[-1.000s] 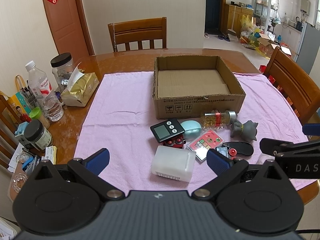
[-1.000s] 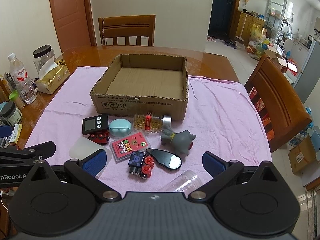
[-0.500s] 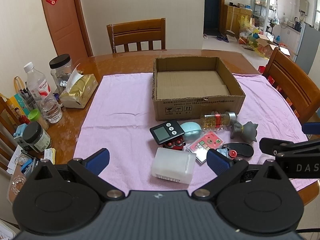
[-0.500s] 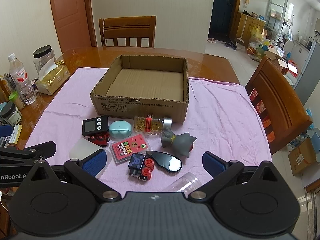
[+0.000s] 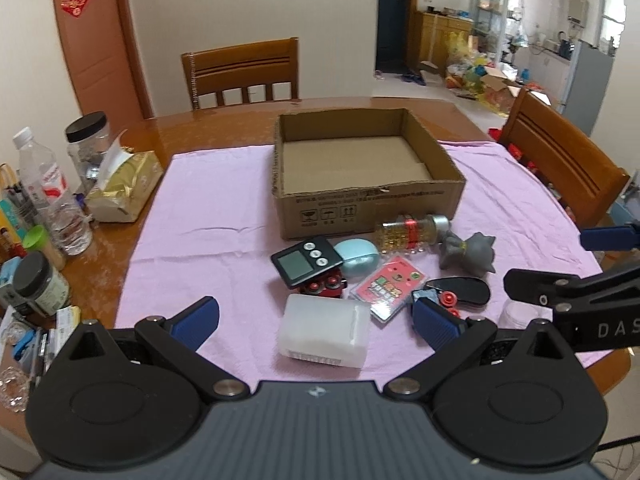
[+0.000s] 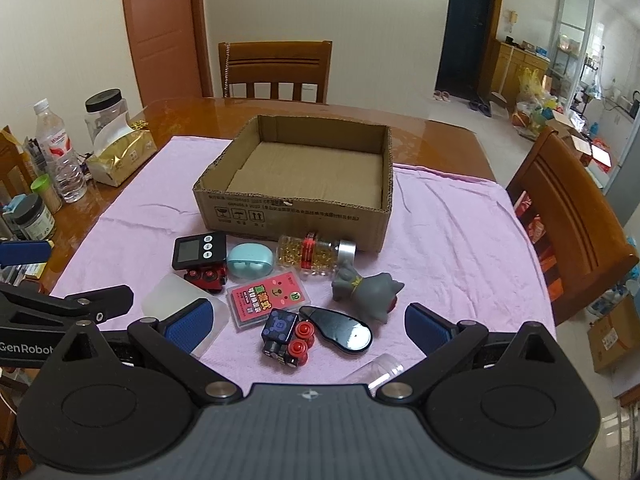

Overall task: Organize rigid objects
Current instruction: 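Grasp the clear plastic jar with the right tool while the left tool grasps the white plastic box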

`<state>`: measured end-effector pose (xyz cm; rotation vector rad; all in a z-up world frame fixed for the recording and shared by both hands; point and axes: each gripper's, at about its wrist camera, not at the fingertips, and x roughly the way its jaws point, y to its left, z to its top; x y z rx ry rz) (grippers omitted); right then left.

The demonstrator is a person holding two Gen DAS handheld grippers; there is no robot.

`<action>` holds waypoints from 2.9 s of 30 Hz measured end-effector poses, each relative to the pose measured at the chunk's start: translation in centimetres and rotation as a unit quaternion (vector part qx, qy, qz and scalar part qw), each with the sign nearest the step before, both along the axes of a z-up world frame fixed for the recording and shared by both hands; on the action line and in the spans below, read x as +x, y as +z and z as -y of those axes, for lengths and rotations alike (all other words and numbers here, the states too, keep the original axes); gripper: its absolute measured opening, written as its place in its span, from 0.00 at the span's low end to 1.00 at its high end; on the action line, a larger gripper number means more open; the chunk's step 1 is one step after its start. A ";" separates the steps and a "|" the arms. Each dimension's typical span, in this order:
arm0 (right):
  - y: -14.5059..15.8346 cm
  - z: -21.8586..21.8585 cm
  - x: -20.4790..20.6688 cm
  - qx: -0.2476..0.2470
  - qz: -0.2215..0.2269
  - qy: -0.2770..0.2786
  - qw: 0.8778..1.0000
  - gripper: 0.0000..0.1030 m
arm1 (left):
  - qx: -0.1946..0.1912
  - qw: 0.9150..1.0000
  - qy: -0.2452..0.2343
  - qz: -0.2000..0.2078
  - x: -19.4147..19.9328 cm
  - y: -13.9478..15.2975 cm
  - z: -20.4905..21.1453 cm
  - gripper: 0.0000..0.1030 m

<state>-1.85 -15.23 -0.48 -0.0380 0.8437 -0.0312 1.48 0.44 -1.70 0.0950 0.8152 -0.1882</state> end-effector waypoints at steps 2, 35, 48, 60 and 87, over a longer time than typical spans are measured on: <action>-0.5 0.4 -0.1 0.003 0.002 0.007 1.000 1.00 | -0.005 1.000 -0.008 0.005 -0.1 -0.3 0.0 0.99; -10.9 6.8 1.5 0.075 -0.134 0.026 0.988 1.00 | -0.012 0.999 -0.020 -0.042 1.4 -4.7 -1.3 0.99; -11.8 3.6 -0.1 0.039 -0.159 0.020 0.986 1.00 | 0.006 0.995 -0.056 -0.081 2.8 -8.9 -0.6 0.99; -12.7 1.7 0.2 -0.007 -0.159 0.025 0.987 1.00 | 0.034 0.992 -0.070 -0.094 5.7 -11.9 0.9 0.99; -13.9 1.5 1.6 -0.023 -0.165 0.012 0.986 1.00 | 0.035 0.987 -0.071 -0.141 9.0 -14.1 2.0 0.92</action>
